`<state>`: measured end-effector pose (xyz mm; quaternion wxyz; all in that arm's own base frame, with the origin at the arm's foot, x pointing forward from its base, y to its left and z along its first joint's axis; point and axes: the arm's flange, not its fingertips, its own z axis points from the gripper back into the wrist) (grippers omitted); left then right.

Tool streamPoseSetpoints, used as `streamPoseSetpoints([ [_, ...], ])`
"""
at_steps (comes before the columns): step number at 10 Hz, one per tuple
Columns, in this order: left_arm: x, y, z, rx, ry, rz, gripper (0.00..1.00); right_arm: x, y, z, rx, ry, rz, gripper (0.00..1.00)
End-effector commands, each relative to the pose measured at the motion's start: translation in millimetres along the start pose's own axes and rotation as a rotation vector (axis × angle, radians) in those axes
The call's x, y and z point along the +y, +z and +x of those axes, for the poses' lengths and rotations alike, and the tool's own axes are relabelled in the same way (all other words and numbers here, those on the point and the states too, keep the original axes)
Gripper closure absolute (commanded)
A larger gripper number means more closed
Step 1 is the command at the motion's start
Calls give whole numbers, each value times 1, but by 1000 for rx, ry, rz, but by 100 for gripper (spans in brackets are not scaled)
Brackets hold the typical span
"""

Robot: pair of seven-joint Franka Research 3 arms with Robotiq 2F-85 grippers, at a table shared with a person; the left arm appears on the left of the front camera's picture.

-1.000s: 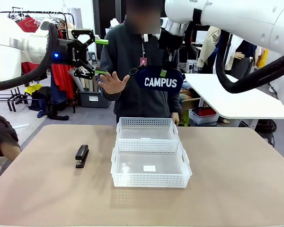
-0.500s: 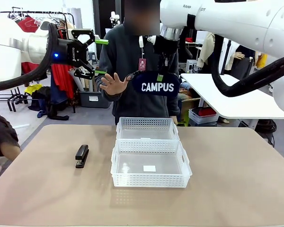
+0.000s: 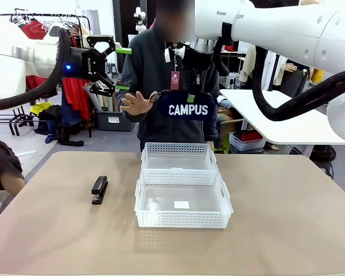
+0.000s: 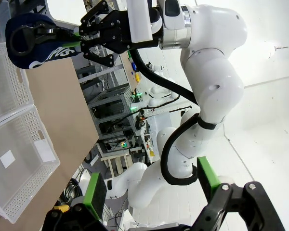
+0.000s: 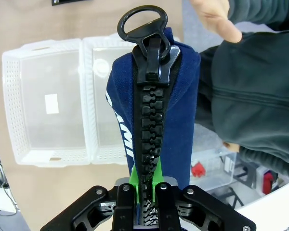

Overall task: Distribute items into two baskets.
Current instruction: Move the picked Pencil pouch towards the Organizing basket indicated by the person, stopping as directed, then place the picked Pencil pouch into the Organizing basket as instructed by the person.

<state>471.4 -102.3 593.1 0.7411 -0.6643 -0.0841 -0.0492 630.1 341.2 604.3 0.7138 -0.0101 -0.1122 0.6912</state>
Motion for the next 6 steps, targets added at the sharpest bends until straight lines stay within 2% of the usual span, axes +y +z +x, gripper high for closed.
streamPoseSetpoints([
  [1, -2, 0, 0, -5, -4, 0, 0, 0, 0, 1, -1, 2, 0, 100],
  [6, -2, 0, 0, -5, -4, 0, 0, 0, 0, 1, -1, 2, 0, 100],
])
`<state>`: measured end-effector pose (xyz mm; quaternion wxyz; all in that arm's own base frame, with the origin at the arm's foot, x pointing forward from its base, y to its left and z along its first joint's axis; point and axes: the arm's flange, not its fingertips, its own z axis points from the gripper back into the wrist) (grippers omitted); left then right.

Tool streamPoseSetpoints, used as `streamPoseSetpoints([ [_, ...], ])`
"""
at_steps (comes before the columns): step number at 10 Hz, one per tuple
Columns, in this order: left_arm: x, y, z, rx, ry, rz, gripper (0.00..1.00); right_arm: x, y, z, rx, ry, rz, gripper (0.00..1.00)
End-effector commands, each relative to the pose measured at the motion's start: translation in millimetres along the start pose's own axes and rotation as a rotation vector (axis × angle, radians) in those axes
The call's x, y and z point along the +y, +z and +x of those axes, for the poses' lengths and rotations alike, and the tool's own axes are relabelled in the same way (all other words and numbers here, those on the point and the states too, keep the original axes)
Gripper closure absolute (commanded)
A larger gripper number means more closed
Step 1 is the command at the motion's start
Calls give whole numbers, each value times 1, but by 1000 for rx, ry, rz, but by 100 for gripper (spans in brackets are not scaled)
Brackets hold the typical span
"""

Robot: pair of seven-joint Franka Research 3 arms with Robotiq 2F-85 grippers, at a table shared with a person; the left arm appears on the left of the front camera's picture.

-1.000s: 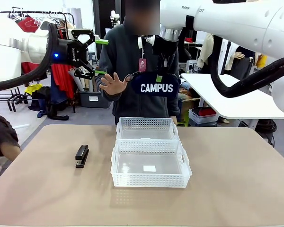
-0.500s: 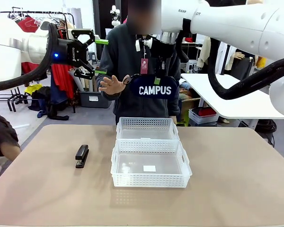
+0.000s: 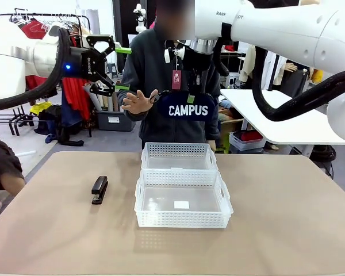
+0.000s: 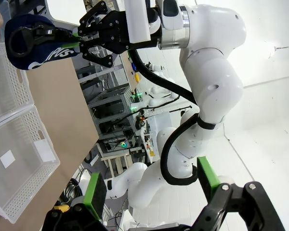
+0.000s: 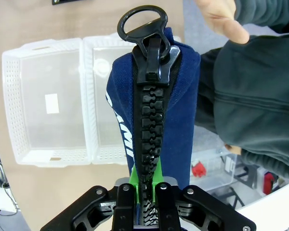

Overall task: Distribute items into two baskets.
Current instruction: Place the picked Pencil pouch into the Organizing basket as instructed by the person.

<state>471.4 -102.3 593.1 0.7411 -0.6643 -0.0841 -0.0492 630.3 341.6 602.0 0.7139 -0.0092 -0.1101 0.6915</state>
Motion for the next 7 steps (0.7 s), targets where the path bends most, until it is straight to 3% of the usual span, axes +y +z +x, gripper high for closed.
streamPoseSetpoints([
  [1, -2, 0, 0, -5, -4, 0, 0, 0, 2, 1, -3, 2, -4, 100],
  [7, -2, 0, 0, -5, -4, 0, 0, 0, 2, 1, -3, 2, -4, 100],
])
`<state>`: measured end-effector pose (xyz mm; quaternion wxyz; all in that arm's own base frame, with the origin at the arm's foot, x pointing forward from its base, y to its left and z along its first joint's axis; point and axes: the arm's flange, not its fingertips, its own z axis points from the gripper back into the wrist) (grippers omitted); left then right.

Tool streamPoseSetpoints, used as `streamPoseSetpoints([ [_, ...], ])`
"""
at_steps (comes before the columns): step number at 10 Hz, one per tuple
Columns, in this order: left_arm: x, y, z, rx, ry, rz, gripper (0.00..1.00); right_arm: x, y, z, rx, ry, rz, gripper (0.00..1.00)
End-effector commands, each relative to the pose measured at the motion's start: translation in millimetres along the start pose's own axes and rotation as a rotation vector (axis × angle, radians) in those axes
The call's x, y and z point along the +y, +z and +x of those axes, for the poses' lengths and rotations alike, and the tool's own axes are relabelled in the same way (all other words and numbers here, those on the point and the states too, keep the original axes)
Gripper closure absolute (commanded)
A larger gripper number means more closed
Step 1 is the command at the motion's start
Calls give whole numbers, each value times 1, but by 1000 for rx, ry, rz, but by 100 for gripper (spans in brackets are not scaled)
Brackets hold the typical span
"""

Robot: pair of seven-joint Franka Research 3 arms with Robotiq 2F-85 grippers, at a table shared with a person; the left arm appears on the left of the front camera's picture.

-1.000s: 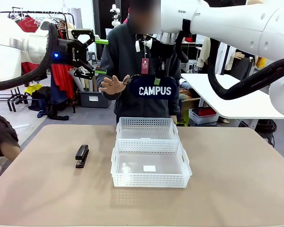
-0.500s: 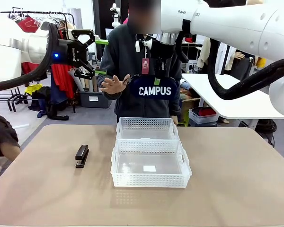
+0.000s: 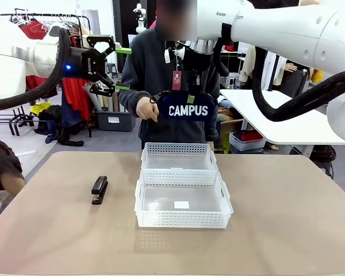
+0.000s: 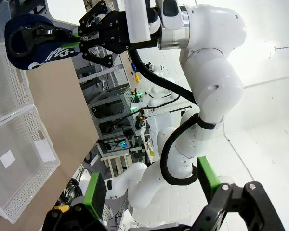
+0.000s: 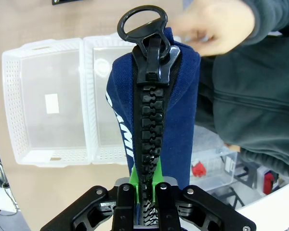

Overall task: Distribute items into two baskets.
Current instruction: Place the picked Pencil pouch into the Organizing basket as instructed by the person.

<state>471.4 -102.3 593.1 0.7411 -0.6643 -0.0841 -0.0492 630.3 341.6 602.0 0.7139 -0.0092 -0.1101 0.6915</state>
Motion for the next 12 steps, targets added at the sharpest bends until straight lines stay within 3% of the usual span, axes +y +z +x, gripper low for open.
streamPoseSetpoints([
  [1, -2, 0, 0, -5, -4, 0, 0, 0, 2, 1, -3, 2, -4, 100],
  [12, -2, 0, 0, -5, -4, 0, 0, 0, 2, 1, -3, 2, -4, 100],
])
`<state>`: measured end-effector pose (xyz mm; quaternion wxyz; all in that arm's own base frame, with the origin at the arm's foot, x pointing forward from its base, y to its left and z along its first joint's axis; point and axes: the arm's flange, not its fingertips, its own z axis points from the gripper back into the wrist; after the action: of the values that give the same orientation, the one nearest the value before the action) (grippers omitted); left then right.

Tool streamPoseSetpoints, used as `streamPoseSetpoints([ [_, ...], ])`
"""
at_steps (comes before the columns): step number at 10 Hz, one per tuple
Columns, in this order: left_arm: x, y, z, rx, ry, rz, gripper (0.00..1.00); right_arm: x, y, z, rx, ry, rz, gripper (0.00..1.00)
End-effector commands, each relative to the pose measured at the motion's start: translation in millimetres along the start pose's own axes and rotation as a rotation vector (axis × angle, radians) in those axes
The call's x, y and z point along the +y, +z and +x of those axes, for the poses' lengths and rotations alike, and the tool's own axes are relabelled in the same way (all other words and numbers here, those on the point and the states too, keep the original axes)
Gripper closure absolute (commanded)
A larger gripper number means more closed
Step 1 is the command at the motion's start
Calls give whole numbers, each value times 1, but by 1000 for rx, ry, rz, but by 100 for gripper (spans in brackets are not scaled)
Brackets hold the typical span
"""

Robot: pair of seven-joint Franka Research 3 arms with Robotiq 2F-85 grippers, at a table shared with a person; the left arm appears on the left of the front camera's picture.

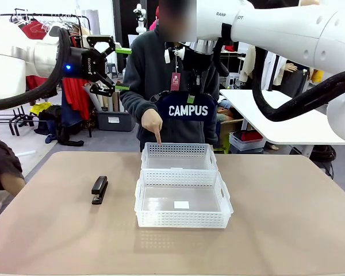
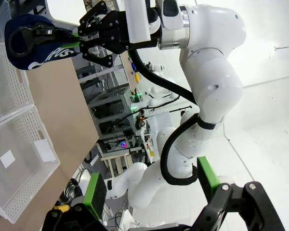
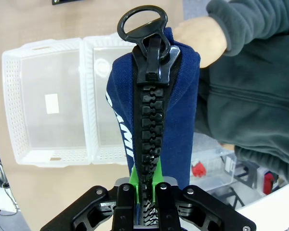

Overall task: Distribute items into two baskets.
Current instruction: Place the picked Pencil pouch into the Organizing basket as instructed by the person.

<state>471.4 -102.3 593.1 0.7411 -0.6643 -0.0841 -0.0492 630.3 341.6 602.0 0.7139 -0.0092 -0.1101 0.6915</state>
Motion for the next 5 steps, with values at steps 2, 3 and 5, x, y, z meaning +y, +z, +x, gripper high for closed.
streamPoseSetpoints([
  [2, -2, 0, 0, -5, -4, 0, 0, -2, -10, 0, 1, 25, 32, 100],
  [3, -2, 0, 0, -5, -4, 0, 0, -2, -22, 1, -2, 36, 30, 100],
  [5, -2, 0, 0, -5, -4, 0, 0, -5, -49, 2, 24, 37, 42, 100],
])
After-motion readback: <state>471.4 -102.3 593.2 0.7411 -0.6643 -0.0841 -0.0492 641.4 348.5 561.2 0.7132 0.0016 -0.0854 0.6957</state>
